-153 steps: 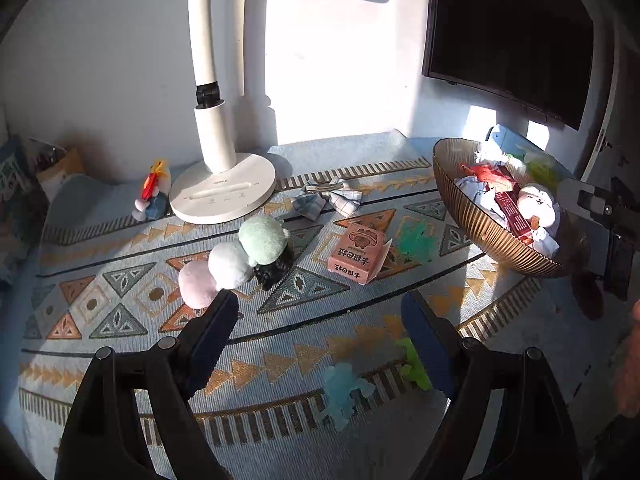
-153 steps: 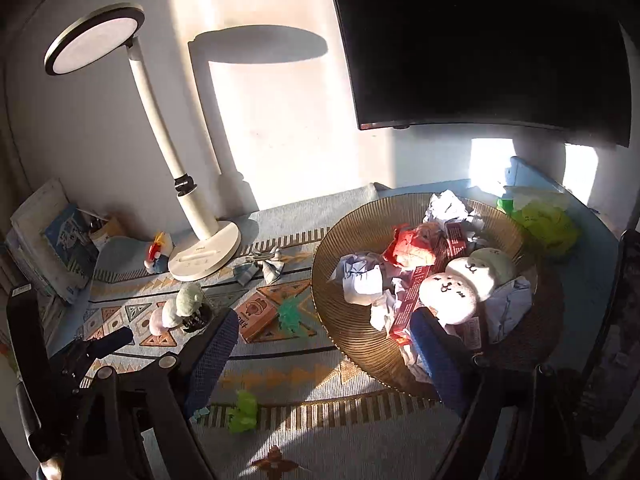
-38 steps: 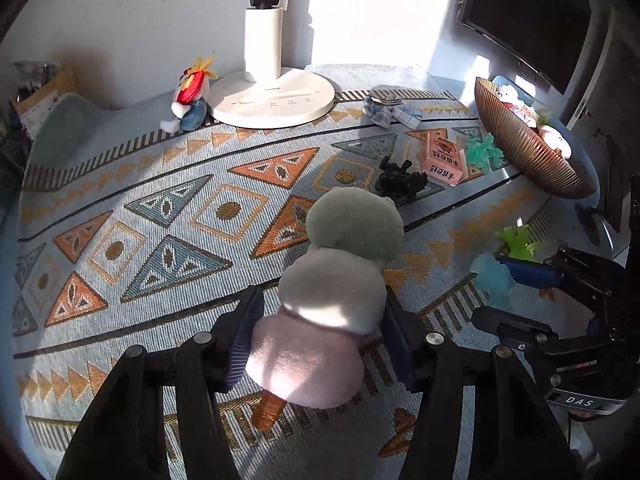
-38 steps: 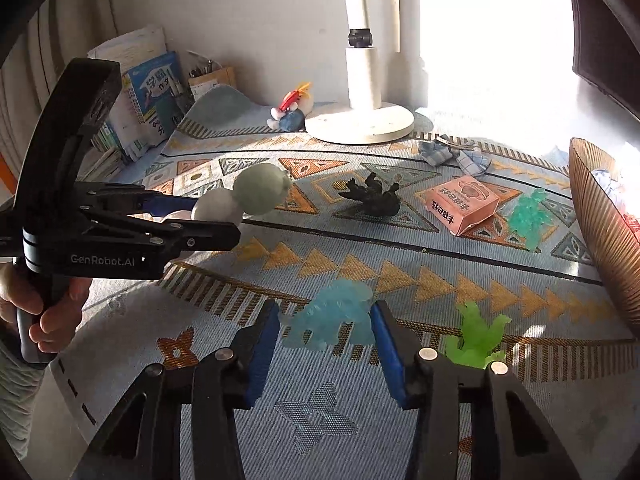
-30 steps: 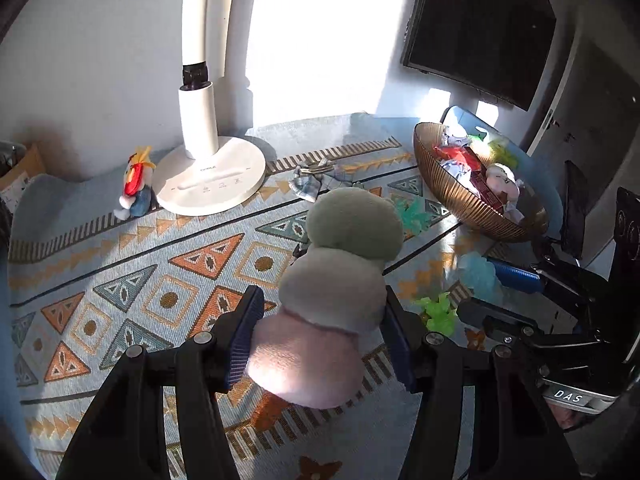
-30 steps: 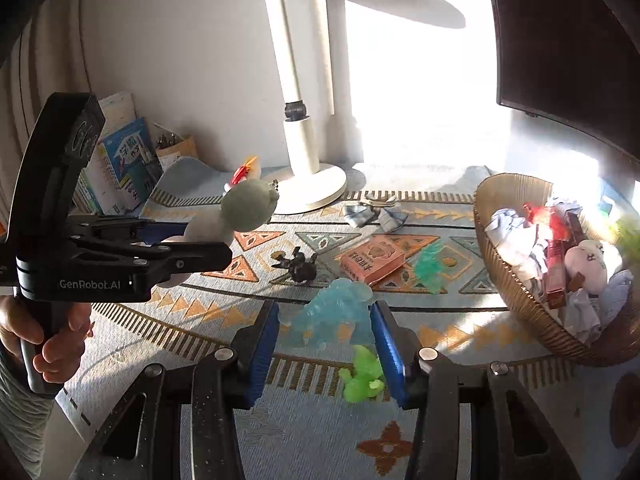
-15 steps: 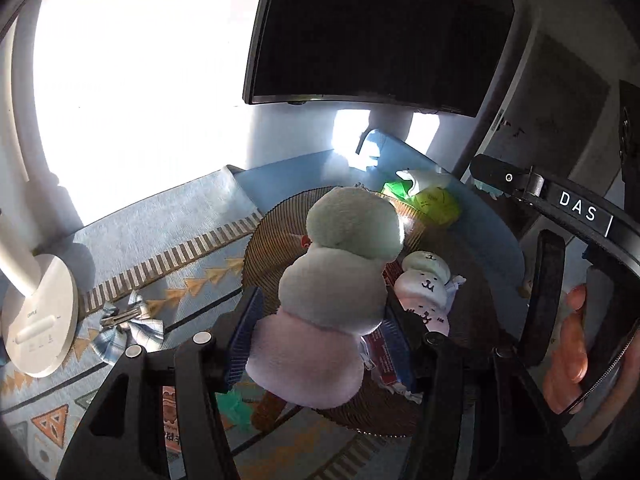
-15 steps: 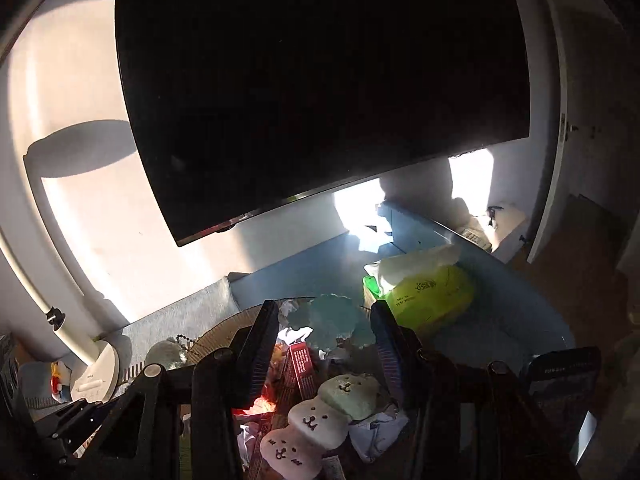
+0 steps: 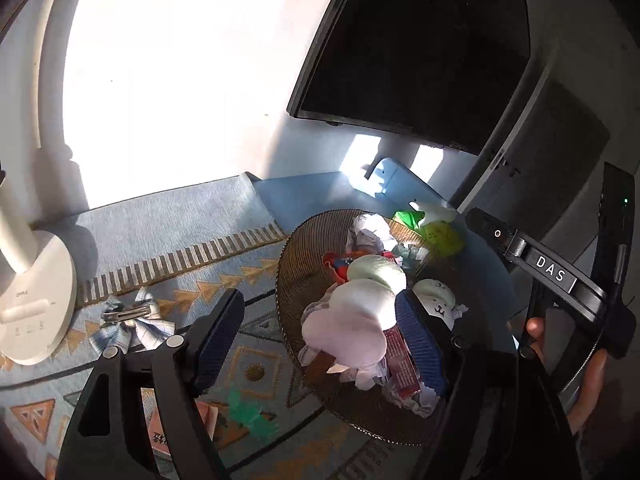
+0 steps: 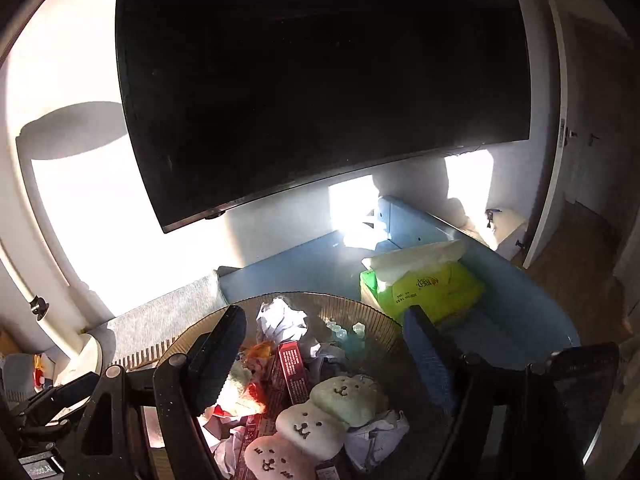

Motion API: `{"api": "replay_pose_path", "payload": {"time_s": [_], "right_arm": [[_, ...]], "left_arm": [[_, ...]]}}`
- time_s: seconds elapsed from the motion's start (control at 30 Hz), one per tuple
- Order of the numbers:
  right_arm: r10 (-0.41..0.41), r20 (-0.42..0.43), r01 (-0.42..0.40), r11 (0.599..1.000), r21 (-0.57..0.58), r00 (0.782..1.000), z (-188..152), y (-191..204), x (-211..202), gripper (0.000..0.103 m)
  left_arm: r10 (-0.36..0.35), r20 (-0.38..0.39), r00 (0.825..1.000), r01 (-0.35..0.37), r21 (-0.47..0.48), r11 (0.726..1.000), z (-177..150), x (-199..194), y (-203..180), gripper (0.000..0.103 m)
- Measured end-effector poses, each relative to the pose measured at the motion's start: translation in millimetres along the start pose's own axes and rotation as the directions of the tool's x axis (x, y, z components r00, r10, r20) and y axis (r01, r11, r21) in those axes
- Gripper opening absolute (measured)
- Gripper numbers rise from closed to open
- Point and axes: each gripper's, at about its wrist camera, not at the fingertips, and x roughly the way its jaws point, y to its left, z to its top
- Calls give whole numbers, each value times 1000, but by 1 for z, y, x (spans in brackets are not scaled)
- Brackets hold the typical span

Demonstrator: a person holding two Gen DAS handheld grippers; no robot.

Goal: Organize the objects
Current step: 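Move both grippers back over the rug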

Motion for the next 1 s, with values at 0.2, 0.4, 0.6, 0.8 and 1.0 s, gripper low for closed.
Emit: {"api": "replay_pose_path", "payload": {"time_s": [0.2,0.4,0.6,0.8,1.0], "right_arm": [[257,-36,-259,963,-67,966,-37,38,-65,85],[486,-81,-485,817,-313,870,-142,87,-109,103],[450,-214,-498,786,-366,867,-203,116,-89,103],[375,-311,-465,832,-301,873,-212,111,-44,103],[378,-347,-466,858,-218,859,-205,101,-29,103]], "left_arm": [[220,88,972,-221,3,975,-36,-95,37,83],[453,36,891,-435,-220,873,-148,-157,118,102],[545,-3,838,-528,-252,811,-192,-159,149,102],[609,-32,793,-609,-80,789,-199,-133,128,102],[630,-103,770,-637,-66,768,-201,-122,132,102]]}}
